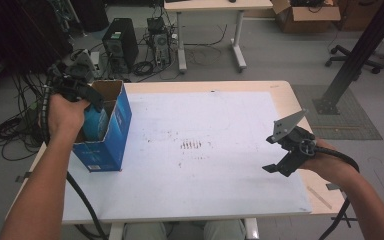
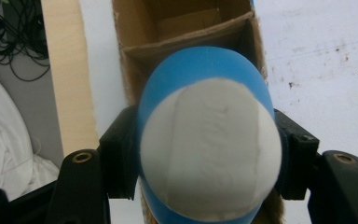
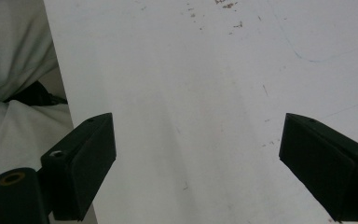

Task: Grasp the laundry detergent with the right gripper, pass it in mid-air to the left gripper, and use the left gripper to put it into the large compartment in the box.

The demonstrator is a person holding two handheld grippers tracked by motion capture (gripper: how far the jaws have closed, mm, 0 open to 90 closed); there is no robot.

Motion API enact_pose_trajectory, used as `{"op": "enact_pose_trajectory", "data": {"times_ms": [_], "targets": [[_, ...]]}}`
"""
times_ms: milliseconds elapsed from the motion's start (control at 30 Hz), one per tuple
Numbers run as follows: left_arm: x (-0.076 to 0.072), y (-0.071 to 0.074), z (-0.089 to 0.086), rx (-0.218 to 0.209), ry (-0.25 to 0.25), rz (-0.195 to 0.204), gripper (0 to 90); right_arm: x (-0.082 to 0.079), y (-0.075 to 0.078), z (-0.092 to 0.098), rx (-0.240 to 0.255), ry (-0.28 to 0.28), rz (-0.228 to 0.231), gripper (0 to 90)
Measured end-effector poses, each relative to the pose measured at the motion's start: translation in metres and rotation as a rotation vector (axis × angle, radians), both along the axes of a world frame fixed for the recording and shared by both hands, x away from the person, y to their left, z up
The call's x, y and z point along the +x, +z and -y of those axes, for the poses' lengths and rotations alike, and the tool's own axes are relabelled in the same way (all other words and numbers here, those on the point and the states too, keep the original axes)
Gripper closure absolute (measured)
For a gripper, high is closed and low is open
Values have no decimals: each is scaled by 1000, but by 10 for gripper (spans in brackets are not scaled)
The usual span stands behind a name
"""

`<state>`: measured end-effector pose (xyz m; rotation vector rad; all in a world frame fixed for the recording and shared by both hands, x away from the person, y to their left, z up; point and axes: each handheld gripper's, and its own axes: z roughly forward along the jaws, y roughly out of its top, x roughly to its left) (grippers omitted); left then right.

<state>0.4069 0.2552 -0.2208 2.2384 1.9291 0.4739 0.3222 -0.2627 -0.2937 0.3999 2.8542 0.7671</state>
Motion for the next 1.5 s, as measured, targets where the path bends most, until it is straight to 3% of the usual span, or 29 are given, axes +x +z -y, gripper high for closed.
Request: {"op": "enact_pose_trajectory", "data": {"times_ms": [567,867,1500], "targets": [[1,-41,-6,-16,1,-11,380,0,-4,0,-1,-10,-9,106],[4,-56,-5,-11,-11,-43,379,-1,-6,1,6,-17,-14,106],[4,-57,-8,-25,-9,-43,370,-3,-7,5,8,-24,-19,108]]}}
